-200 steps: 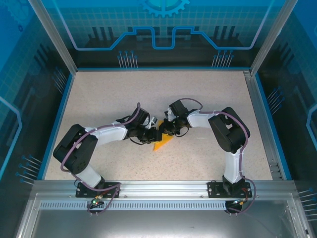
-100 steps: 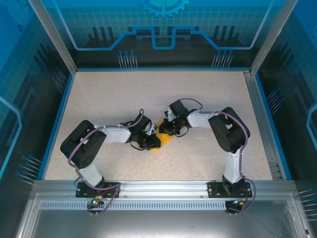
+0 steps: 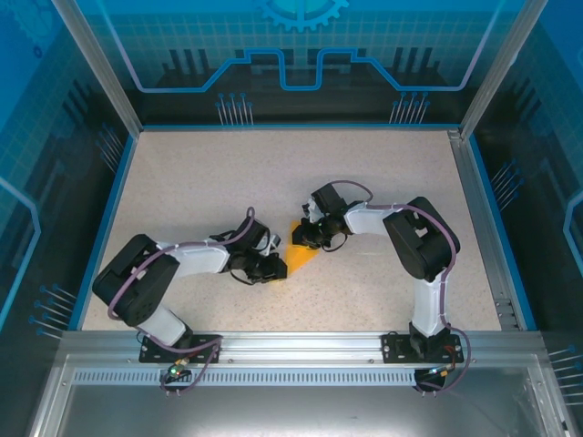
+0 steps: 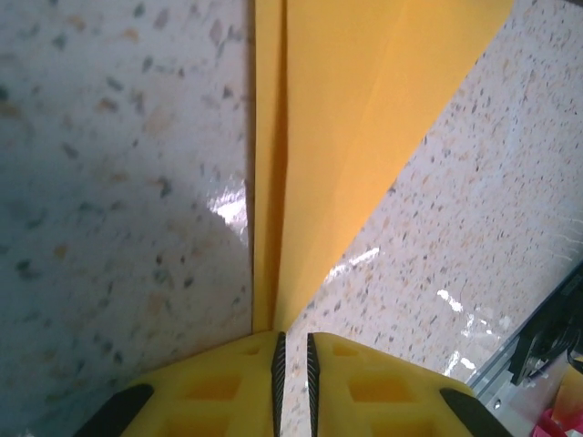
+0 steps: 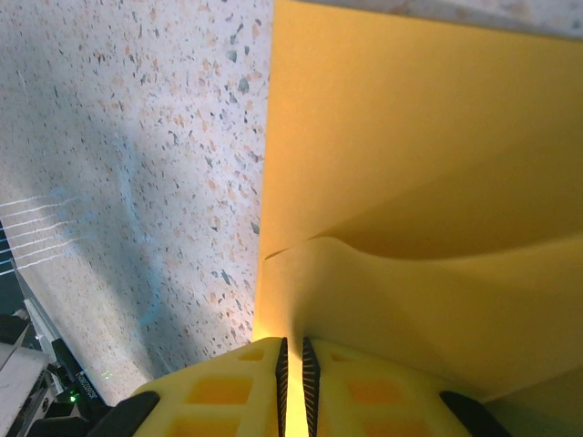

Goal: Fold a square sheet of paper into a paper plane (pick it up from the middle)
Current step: Fourth fold the wing at the center of the table.

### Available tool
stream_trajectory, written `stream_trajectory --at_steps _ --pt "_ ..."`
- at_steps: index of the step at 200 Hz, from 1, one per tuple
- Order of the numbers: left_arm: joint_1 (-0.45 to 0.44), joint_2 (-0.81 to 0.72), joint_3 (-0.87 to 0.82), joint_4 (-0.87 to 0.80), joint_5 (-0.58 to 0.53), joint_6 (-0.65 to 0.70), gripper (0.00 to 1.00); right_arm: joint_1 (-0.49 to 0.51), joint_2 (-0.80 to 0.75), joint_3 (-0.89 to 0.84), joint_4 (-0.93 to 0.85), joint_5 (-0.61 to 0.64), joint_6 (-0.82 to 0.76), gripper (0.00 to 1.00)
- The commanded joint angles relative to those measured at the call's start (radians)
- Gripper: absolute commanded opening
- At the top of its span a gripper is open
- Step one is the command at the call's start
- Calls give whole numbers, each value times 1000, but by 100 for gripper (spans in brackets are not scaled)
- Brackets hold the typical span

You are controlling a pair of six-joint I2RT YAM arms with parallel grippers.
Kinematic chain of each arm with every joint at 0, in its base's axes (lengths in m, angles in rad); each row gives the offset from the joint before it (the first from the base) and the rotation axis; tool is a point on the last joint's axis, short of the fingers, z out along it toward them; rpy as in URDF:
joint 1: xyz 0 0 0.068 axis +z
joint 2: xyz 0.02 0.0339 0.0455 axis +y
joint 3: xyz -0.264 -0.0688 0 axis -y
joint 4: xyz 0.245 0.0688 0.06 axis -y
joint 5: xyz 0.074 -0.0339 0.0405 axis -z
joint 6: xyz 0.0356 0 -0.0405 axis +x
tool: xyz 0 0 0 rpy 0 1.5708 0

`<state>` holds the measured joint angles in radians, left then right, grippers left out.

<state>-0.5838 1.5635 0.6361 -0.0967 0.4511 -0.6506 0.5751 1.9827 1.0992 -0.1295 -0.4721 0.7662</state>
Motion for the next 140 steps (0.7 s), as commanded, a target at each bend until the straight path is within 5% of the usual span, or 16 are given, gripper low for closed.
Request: stream_trajectory --at_steps 1,43,140 --pt "-2 -71 6 -55 -33 -6 18 7 81 -58 -81 101 -1 17" --pt "0 -113 75 -24 -75 -23 16 7 66 -59 -72 98 8 17" --pt "-1 68 149 162 -54 -76 14 7 68 -59 -55 87 24 17"
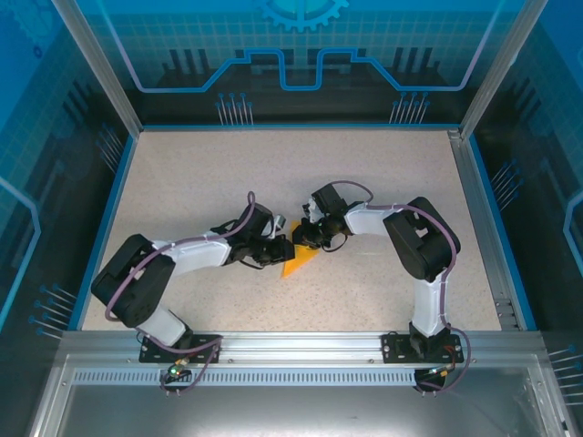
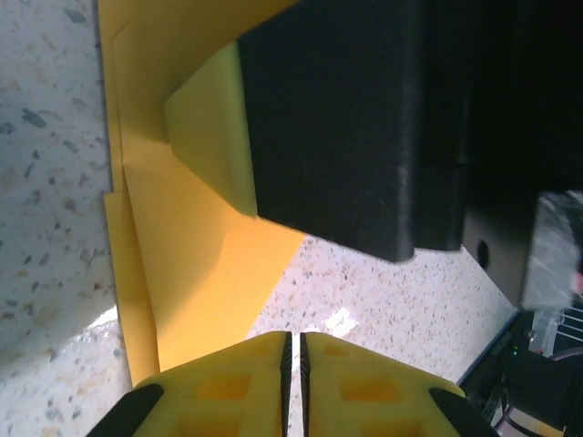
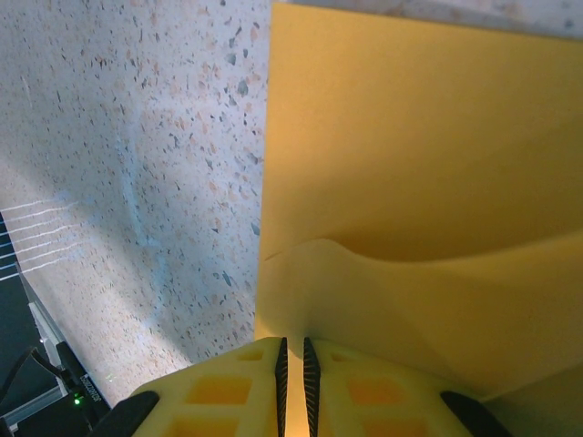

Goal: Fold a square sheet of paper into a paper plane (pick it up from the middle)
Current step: Fourth fold the wing at the center of the table.

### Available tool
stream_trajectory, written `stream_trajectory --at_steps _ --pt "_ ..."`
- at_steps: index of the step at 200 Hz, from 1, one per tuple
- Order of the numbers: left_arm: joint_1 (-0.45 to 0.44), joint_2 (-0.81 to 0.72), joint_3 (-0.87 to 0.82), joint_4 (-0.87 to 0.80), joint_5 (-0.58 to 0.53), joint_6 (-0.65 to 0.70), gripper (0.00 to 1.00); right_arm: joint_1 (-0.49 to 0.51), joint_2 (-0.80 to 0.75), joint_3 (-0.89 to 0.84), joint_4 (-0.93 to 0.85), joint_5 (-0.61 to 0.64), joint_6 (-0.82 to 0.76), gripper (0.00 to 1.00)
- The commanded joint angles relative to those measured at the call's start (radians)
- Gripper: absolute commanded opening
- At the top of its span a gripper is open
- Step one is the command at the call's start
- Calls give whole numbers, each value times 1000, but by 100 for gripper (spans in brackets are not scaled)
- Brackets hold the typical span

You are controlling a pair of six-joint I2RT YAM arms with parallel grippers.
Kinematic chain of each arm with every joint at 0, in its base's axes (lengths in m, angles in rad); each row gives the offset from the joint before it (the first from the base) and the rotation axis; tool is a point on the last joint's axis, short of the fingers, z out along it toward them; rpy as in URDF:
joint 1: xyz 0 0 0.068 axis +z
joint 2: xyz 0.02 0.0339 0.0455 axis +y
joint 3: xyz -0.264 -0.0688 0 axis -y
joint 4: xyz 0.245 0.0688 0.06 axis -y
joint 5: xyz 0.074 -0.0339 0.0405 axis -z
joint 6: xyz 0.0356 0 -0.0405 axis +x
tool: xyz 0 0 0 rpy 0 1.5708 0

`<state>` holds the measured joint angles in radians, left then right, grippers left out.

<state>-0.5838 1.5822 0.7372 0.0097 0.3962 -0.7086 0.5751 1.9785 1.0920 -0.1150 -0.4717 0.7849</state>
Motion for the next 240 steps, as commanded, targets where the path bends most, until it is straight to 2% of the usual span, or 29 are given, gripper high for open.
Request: stream_trajectory --at_steps 1,78,108,157,180,208,240 --pt "-1 51 49 56 0 -18 14 8 73 -52 -69 87 5 17" --pt "0 211 50 -17 -83 -11 10 6 60 -41 -51 61 11 17" --pt "0 213 3 -19 -101 -20 8 -5 33 -29 -58 46 1 18" --pt "3 185 -35 -21 -117 -17 7 -51 -124 -39 -68 58 -21 18" --pt "3 181 -32 -15 -113 -17 7 -56 -164 -59 -44 43 -33 15" --pt "3 182 -27 -10 -108 -15 7 -26 -147 -80 22 5 -12 12" --pt "1 188 -23 -8 -101 -17 7 17 -75 -56 45 18 8 10"
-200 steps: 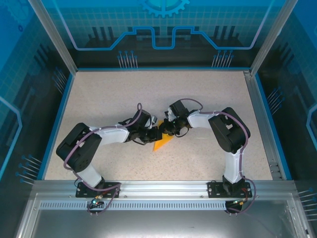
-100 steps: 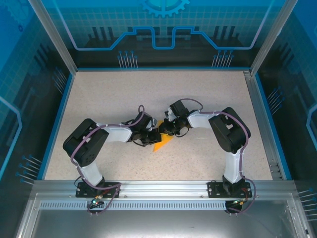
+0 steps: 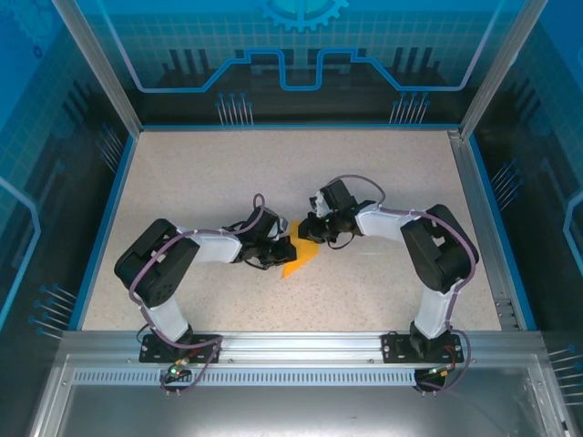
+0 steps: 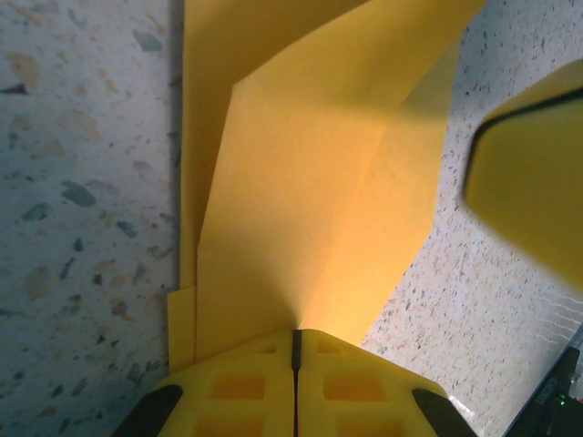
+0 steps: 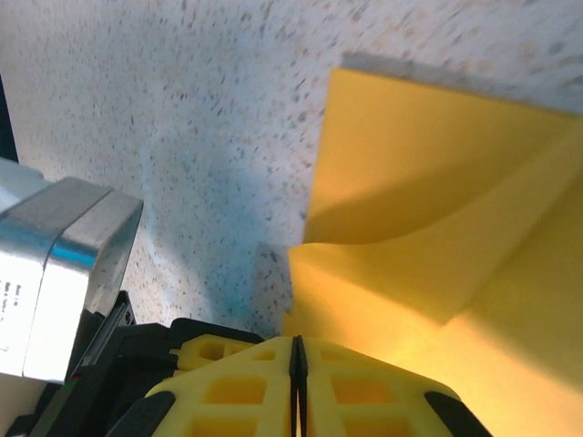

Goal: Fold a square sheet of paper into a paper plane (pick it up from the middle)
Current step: Fourth fold the wing at the center of the table.

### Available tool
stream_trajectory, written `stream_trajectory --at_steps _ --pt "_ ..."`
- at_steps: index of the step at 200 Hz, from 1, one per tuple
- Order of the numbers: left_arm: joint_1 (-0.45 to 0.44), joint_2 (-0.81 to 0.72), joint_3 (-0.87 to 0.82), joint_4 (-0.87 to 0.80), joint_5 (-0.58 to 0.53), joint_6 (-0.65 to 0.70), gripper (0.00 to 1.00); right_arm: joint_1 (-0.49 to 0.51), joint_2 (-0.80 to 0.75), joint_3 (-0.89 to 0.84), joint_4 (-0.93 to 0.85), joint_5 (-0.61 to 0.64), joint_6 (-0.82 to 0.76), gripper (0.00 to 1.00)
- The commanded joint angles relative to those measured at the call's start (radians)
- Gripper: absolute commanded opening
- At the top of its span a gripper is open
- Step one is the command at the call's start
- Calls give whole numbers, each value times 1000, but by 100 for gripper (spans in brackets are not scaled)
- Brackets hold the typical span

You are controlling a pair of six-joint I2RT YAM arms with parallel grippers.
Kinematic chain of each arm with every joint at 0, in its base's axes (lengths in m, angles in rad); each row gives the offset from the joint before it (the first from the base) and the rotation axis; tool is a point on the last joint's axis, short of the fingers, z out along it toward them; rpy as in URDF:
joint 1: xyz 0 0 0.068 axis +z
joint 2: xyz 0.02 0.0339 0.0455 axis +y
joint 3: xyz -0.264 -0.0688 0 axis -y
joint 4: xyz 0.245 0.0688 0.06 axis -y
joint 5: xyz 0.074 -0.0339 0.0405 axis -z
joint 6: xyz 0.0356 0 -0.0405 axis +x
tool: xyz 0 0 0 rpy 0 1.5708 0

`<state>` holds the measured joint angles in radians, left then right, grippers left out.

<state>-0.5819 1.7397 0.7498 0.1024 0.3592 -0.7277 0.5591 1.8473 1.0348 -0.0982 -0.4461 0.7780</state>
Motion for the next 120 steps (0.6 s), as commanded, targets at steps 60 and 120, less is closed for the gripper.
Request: stream_trajectory --at_steps 60,120 --pt "0 35 -46 -105 -65 10 6 -15 141 10 26 31 -8 10" --pt "-1 46 -69 -103 -70 14 6 -92 162 61 11 29 -44 11"
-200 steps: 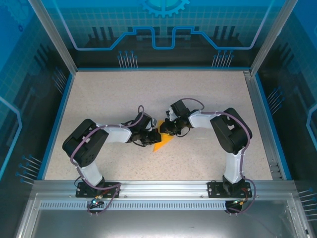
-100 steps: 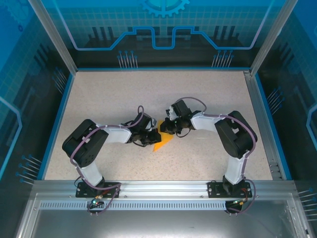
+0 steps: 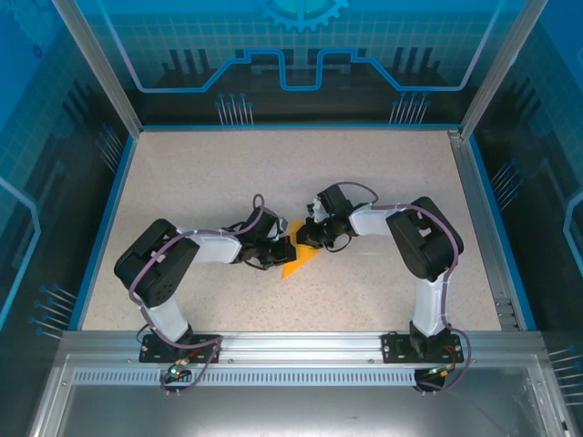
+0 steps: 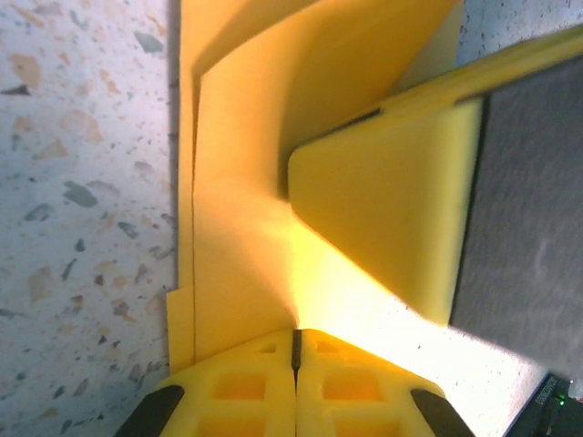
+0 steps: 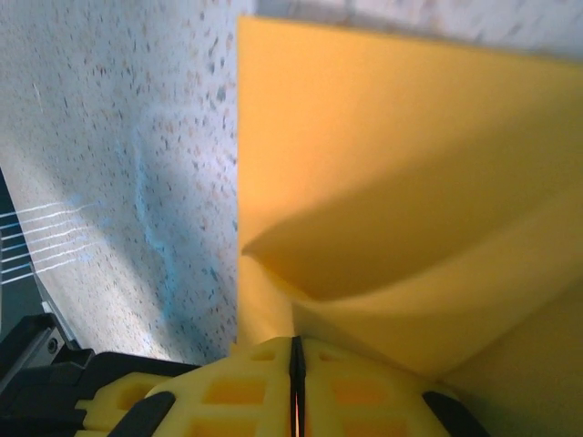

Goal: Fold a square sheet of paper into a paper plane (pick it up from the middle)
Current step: Fourth fold the wing at the center of the table.

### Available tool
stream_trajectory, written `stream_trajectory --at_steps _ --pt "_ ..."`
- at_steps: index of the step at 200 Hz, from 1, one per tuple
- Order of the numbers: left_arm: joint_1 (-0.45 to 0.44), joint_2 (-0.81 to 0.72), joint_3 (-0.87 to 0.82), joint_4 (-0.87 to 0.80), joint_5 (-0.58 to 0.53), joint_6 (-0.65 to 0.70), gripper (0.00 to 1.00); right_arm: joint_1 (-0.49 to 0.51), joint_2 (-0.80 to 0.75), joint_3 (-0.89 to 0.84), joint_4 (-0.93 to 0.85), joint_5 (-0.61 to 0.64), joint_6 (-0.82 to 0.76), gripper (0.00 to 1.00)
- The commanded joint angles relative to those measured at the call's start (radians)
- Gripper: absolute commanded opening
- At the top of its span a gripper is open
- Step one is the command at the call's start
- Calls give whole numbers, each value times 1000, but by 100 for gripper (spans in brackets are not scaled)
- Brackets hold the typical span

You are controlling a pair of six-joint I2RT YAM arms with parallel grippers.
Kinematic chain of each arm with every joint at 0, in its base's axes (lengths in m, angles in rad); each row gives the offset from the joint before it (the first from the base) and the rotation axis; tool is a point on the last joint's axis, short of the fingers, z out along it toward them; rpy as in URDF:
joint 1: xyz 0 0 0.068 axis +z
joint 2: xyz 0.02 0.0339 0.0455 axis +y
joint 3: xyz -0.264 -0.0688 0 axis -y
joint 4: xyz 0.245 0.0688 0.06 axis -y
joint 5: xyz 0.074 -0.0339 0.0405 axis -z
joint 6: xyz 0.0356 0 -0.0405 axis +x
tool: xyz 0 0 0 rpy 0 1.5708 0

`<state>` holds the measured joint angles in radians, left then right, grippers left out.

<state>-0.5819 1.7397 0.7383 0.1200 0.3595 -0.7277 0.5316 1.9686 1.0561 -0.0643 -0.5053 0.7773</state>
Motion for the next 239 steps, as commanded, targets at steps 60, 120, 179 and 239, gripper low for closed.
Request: stream_trajectory --at_steps 60,120,179,239 --pt "-1 52 -59 -126 -70 18 5 -143 96 102 -60 91 -68 12" --pt "0 54 -62 -125 -63 21 5 -193 121 164 -82 86 -73 15" --pt "0 42 -63 -113 -55 15 6 -205 89 212 -132 53 -112 16" --pt "-1 -20 -20 -114 -28 0 9 -179 -129 46 -145 41 -108 27"
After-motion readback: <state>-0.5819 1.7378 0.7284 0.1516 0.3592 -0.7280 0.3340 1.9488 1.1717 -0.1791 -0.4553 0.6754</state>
